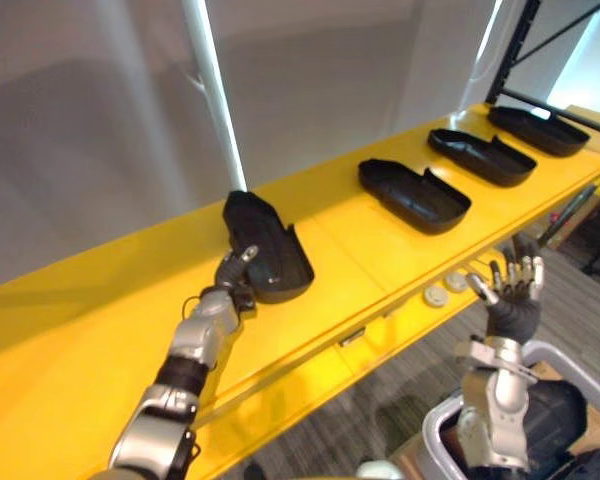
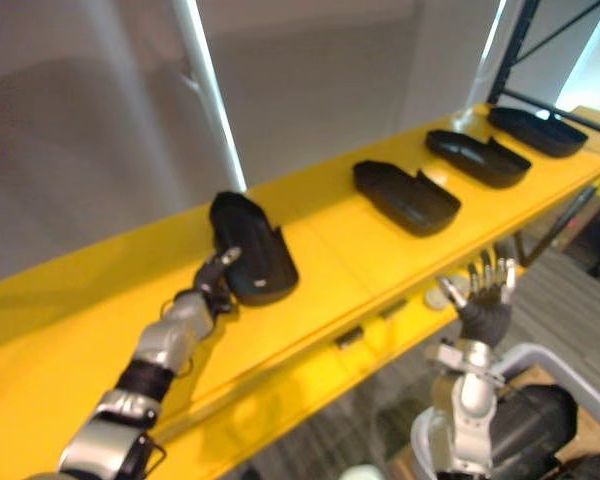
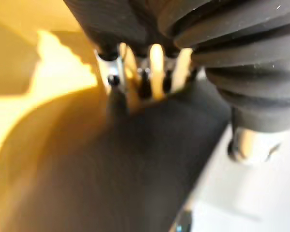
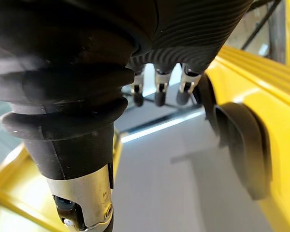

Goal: Walk over and take plastic housings, then place them on the shelf

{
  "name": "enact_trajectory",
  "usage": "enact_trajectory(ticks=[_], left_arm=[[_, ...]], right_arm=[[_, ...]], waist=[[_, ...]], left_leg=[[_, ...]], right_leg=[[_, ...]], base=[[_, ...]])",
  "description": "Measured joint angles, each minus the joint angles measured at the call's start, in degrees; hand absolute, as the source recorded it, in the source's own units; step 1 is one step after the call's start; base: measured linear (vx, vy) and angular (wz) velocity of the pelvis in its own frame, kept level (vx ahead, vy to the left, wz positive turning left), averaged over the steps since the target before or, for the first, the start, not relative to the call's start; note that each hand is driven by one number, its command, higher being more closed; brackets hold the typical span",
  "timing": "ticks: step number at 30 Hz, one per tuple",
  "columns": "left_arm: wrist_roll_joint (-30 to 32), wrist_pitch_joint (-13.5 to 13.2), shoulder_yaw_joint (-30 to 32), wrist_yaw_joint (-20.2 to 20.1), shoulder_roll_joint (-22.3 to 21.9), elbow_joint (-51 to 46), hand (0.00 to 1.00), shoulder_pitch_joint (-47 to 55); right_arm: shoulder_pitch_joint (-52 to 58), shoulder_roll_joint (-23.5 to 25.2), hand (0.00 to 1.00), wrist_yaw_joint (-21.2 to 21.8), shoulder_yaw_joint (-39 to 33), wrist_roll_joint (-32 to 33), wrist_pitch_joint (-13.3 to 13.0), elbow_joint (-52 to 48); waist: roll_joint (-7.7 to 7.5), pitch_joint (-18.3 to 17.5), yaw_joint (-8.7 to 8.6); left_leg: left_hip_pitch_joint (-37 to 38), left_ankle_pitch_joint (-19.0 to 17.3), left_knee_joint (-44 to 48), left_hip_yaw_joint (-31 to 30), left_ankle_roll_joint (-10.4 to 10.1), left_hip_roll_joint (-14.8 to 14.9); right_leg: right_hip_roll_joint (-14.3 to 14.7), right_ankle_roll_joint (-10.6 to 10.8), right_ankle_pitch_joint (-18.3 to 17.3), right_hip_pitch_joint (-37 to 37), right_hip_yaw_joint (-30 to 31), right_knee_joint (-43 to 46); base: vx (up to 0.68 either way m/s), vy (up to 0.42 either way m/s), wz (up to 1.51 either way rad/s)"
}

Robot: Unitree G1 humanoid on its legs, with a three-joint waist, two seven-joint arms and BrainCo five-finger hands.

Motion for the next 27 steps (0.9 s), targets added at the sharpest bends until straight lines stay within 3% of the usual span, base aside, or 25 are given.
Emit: enact_trajectory(ticks=[4,8,12,17,21,23,24,27], left_arm=[[5.3,-0.2,4.2,-0.1,-1.3,-17.0,0.0,10.3],[9.7,-1.0,8.0,-2.5,-2.7,-26.1,0.0,18.5],[11.4,-5.6,11.1,-3.7,-4.5,-31.4,0.0,25.8],[12.2,-16.9,13.5,-3.3,-5.2,-37.3,0.0,29.9],[17.4,-27.0,16.2,2.0,-7.8,-41.1,0.0,31.4],[25.1,-32.3,18.3,8.2,-9.0,-42.1,0.0,31.7],[31.8,-37.8,22.3,19.2,-11.4,-42.8,0.0,31.7],[31.8,-37.8,22.3,19.2,-11.4,-42.8,0.0,31.7]], right_arm=[[2.8,1.6,0.0,-0.2,0.0,-0.1,0.0,-3.2],[3.9,2.0,0.0,-1.2,-0.5,-0.1,0.1,-6.3],[4.6,3.7,0.0,-2.1,-1.4,-0.3,0.3,-6.8],[6.3,4.5,0.0,-2.4,-1.6,-0.5,0.5,-9.6],[6.5,5.7,0.0,-2.4,-1.5,-0.5,0.5,-9.6],[6.8,5.9,0.0,-2.4,-1.3,-0.5,0.5,-9.6],[7.8,6.0,0.0,-2.4,1.2,-0.5,0.5,-8.1],[7.8,6.0,0.0,-2.4,1.2,-0.5,0.5,-8.1]], waist=[[0.3,-0.2,1.87],[1.54,-0.8,2.94],[1.67,-0.9,4.47],[1.56,-0.9,5.09],[1.26,-0.7,5.76],[1.23,-0.7,5.88],[0.05,-0.5,6.04],[0.04,-0.5,6.05]], left_leg=[[-0.1,0.2,0.0,-2.1,-0.1,-0.1],[-1.0,0.4,0.0,-3.2,0.0,-0.4],[-1.0,0.4,0.0,-4.3,-0.3,-0.4],[-1.9,0.5,0.0,-5.3,-0.2,-0.5],[-2.0,0.6,0.0,-5.4,-0.3,-0.5],[-2.2,0.7,0.0,-5.5,-0.3,-0.5],[-2.1,0.7,0.0,-5.6,-0.3,-0.4],[-2.1,0.7,0.0,-5.6,-0.3,-0.4]], right_leg=[[0.1,-0.3,-0.5,1.0,-1.9,0.1],[-0.2,-0.5,-1.2,1.0,-3.8,0.0],[-0.1,-0.5,-1.5,1.7,-4.8,-0.4],[-0.2,-0.4,-1.5,2.0,-6.3,-1.1],[-0.2,-0.5,-1.4,2.0,-6.5,-1.3],[-0.2,-0.5,-1.5,2.0,-6.7,-1.5],[-0.1,-0.6,-1.6,2.1,-6.9,-1.4],[-0.1,-0.6,-1.6,2.1,-6.9,-1.4]], base=[[0.0,0.002,0.23],[-0.02,0.014,0.24],[-0.02,0.014,0.13],[0.01,0.012,0.11],[0.03,0.0,0.02],[0.04,-0.005,0.03],[0.0,0.0,0.0],[0.0,0.0,0.0]])
